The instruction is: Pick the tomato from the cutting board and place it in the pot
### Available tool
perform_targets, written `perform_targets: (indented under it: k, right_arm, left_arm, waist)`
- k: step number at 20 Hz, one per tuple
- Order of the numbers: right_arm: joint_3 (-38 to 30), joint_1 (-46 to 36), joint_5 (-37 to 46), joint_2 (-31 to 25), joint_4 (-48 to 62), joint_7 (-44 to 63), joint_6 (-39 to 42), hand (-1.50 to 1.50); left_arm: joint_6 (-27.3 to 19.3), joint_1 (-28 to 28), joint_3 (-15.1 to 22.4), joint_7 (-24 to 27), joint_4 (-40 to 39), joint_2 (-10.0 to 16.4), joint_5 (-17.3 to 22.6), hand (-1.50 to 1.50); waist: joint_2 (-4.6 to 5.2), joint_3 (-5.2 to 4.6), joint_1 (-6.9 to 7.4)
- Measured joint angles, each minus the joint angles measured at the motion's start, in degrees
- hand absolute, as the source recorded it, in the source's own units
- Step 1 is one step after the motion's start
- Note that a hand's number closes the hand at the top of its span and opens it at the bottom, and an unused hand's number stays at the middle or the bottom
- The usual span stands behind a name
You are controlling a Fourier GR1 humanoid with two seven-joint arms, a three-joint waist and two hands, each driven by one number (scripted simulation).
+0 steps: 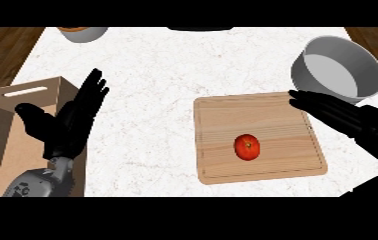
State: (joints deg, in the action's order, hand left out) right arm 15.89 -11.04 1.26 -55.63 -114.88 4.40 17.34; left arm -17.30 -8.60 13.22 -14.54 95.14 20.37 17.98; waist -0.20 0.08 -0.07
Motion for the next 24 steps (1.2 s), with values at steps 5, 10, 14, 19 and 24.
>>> perform_targets:
  k: [5,10,14,19,24]
  right_arm:
    - [3.22,-2.53,1.39,3.55,-2.03,11.19,3.5,-1.5]
    - [5.12,-4.99,4.37,8.45,0.96,16.48,7.22,-1.5]
    - [7.19,-5.87,8.16,11.45,3.21,18.84,9.83,-1.5]
    - [8.64,-4.82,14.35,15.14,3.6,21.12,11.8,-1.5]
    - [8.14,-3.86,19.34,20.34,5.7,20.3,11.9,-1.5]
  left_arm:
    - [0.3,0.19,0.1,0.93,-0.76,-1.18,-1.12,0.0]
    - [-0.02,0.35,-0.12,-0.88,0.69,-1.91,-2.26,0.0]
    - [-0.01,0.09,-0.21,-1.2,0.58,-2.37,-3.3,0.0]
    - [0.91,1.25,-1.46,-2.17,2.47,-2.58,-3.61,0.0]
    - [3.04,0.69,-3.02,-1.64,0.64,-3.14,-3.73,0.0]
  waist:
    - [0.07,0.12,0.28]
    - [0.1,0.18,0.46]
    - [0.1,0.29,0.42]
    - [0.08,0.22,0.32]
    - [0.06,0.37,0.27]
